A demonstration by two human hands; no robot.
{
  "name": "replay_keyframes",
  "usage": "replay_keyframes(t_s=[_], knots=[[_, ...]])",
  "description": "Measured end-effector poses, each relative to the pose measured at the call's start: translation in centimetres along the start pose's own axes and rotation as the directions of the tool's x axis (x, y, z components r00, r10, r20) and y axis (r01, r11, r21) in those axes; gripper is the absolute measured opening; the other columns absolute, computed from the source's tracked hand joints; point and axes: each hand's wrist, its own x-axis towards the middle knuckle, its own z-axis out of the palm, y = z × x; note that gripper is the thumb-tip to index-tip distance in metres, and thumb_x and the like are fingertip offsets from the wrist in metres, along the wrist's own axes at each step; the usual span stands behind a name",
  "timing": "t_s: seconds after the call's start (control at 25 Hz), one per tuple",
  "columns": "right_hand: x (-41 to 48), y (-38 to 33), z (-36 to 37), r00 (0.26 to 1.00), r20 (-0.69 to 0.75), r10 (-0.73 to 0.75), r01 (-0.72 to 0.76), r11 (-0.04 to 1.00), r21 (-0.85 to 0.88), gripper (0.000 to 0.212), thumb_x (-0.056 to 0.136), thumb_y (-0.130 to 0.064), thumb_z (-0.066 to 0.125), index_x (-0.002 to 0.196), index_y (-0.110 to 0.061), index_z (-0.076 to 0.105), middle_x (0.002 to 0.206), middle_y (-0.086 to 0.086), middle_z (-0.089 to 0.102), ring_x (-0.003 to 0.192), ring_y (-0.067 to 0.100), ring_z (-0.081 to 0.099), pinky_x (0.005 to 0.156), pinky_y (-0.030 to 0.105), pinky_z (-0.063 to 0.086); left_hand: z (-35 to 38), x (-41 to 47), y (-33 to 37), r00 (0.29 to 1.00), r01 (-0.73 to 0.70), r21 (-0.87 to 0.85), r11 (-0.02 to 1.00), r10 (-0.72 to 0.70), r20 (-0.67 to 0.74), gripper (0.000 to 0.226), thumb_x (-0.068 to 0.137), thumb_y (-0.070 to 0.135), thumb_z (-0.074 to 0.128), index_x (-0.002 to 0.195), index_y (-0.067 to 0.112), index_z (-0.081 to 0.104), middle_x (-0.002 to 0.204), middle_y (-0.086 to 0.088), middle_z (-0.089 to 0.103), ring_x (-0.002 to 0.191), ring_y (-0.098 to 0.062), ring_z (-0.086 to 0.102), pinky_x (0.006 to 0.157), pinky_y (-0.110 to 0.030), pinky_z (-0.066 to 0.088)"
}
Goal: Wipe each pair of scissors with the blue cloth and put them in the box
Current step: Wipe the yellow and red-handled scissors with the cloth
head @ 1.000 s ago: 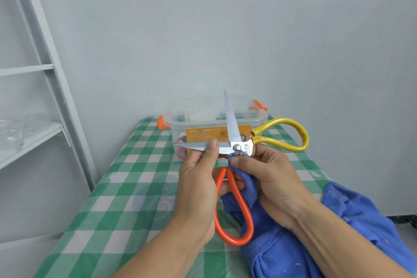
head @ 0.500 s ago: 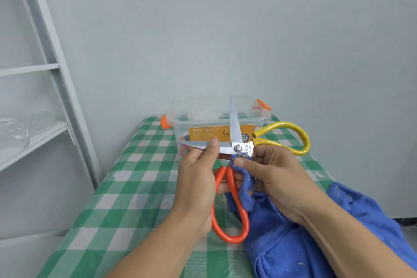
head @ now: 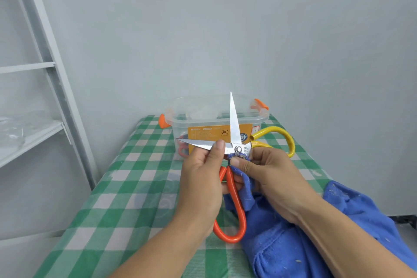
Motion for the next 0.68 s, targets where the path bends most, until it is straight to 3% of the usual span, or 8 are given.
replay_keyframes(t_s=[0.12,0.16,0.28,0.4,0.52,0.68], knots=[[-0.1,0.2,0.0,0.997,-0.012,-0.071,0.070,0.995,-0.065,0.030,0.079,-0.020,0.082,0.081,0.007,0.069,0.072,0.016,0.073,0.062,0.026,0.069,0.060,0.035,0.056,0.3,-0.2,-0.3,0.999,-0.049,0.040,0.998,0.049,0.010,0.024,0.101,0.026,0.055,0.084,0.019,0.070,0.079,0.000,0.076,0.073,-0.020,0.073,0.065,-0.041,0.061],[-0.1,0.1,0.0,0.996,-0.011,-0.087,0.085,0.993,-0.082,0.022,0.080,-0.018,0.081,0.077,0.002,0.071,0.071,0.014,0.074,0.061,0.021,0.069,0.057,0.030,0.055,0.4,-0.2,-0.2,0.999,-0.044,0.041,0.998,0.044,0.017,0.025,0.101,0.027,0.055,0.083,0.018,0.070,0.082,-0.001,0.077,0.076,-0.022,0.073,0.065,-0.041,0.061],[-0.1,0.1,-0.2,0.997,-0.005,-0.080,0.079,0.990,-0.117,0.035,0.077,-0.031,0.082,0.075,0.001,0.069,0.075,0.024,0.072,0.066,0.034,0.071,0.062,0.042,0.056,0.0,0.2,0.2,0.999,0.050,-0.029,0.998,-0.050,0.021,0.024,0.100,0.027,0.057,0.083,0.013,0.065,0.083,-0.013,0.075,0.068,-0.025,0.071,0.053,-0.036,0.059],[-0.1,-0.2,-0.6,0.999,0.029,-0.011,0.013,0.999,-0.035,0.042,0.077,-0.029,0.077,0.085,0.011,0.064,0.088,0.039,0.067,0.076,0.041,0.069,0.073,0.054,0.056,-0.5,0.6,0.7,0.994,0.107,-0.039,0.993,-0.106,0.030,0.025,0.099,0.029,0.058,0.084,0.010,0.063,0.094,-0.024,0.074,0.063,-0.030,0.069,0.056,-0.042,0.060],[-0.2,-0.4,-0.9,0.996,0.093,0.007,-0.009,1.000,0.028,0.043,0.080,-0.023,0.072,0.091,0.017,0.059,0.090,0.039,0.067,0.077,0.040,0.069,0.072,0.050,0.060,-0.7,0.7,0.9,0.994,0.104,-0.050,0.993,-0.102,0.041,0.023,0.100,0.029,0.057,0.085,0.012,0.065,0.092,-0.019,0.076,0.060,-0.028,0.068,0.056,-0.042,0.060],[0.1,-0.1,-0.3,0.999,0.037,0.010,-0.009,1.000,-0.026,0.075,0.069,-0.041,0.087,0.094,0.021,0.055,0.081,0.035,0.066,0.071,0.044,0.068,0.073,0.062,0.054,-0.2,0.5,0.4,0.998,0.057,-0.032,0.998,-0.056,0.019,0.023,0.100,0.028,0.058,0.085,0.013,0.067,0.088,-0.018,0.076,0.065,-0.025,0.070,0.056,-0.041,0.061]])
